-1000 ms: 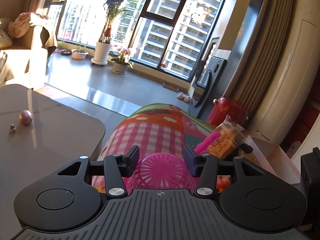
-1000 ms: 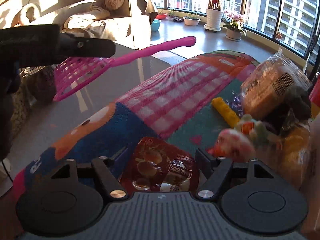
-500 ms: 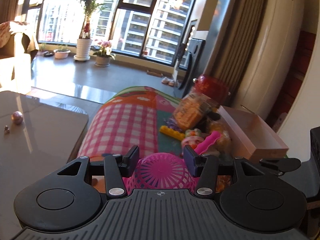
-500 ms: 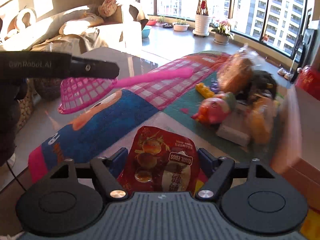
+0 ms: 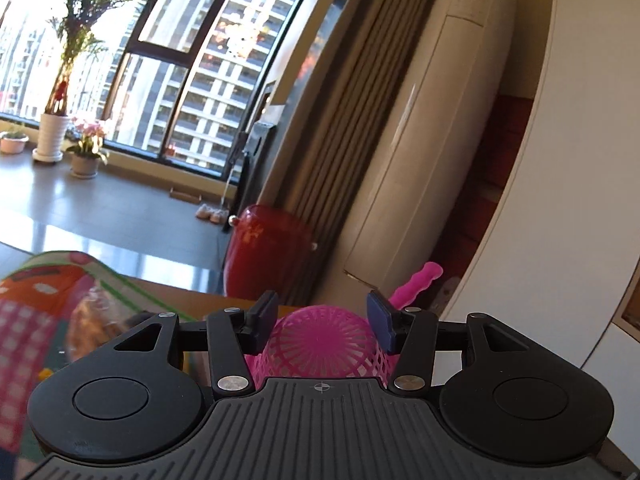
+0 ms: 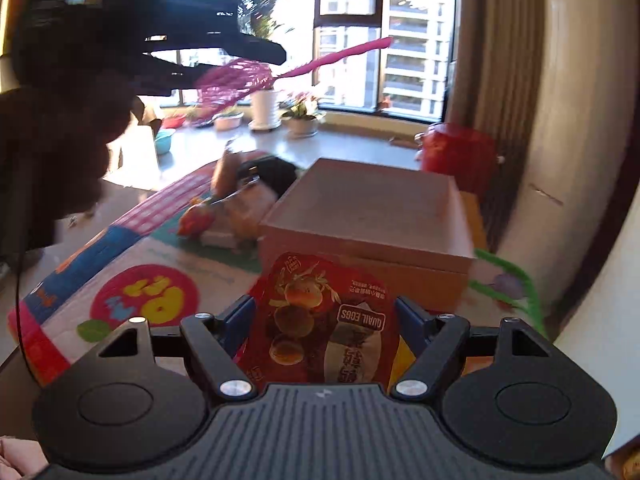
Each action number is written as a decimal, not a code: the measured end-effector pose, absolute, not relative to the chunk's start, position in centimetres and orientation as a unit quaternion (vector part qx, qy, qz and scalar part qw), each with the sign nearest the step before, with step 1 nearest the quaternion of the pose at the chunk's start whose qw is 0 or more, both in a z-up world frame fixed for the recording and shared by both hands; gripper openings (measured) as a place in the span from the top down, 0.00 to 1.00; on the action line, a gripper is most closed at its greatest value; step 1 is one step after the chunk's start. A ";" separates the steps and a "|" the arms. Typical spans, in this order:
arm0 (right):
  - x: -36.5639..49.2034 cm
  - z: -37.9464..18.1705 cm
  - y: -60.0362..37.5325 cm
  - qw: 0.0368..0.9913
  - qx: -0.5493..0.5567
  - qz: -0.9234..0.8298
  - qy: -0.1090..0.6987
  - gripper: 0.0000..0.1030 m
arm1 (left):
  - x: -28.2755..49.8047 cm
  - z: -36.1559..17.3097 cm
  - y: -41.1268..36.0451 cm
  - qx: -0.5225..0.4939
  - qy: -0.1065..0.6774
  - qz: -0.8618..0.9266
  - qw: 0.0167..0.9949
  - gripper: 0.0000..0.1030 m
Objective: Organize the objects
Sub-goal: 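Carry the strainer and snack packet into the pink box and open both tools, then grasp the bagged bread roll with the left tool while the right tool grasps the pink pig toy, then lower the bread roll and pig toy into the pink box and release both, then grasp the white battery charger with the left tool, then grasp the yellow toy brick with the right tool while the left tool holds the charger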
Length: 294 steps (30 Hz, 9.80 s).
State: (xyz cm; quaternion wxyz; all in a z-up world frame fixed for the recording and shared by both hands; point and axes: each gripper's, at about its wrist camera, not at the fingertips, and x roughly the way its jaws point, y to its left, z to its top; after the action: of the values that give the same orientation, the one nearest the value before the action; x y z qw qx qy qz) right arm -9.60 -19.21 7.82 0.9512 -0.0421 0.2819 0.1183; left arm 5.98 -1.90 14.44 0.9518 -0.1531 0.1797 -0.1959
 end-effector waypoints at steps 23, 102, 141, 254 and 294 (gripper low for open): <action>4.4 11.8 -20.9 0.968 0.011 0.083 0.237 0.02 | 5.7 7.4 12.2 -0.162 0.236 -0.034 0.958 0.48; -1.3 5.1 -3.9 0.901 -0.085 0.257 0.339 0.02 | -4.3 3.7 17.5 -0.226 0.287 -0.012 0.931 0.62; -11.4 5.5 -20.3 0.952 -0.029 0.076 0.296 0.53 | 7.1 11.0 -5.1 -0.129 0.283 -0.210 0.927 0.57; 9.1 1.8 2.5 0.919 -0.026 0.181 0.350 0.33 | -5.4 1.5 20.3 -0.215 0.125 0.070 0.966 0.49; 12.0 1.6 6.4 0.914 -0.091 0.190 0.348 0.68 | -5.3 0.6 21.6 -0.258 0.131 0.065 0.955 0.49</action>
State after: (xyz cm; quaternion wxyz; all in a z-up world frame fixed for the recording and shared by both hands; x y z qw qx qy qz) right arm 12.05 6.42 1.63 0.9137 -0.0906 0.3476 0.1901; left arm -5.26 21.59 0.61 0.9551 -0.2577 0.1312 0.0649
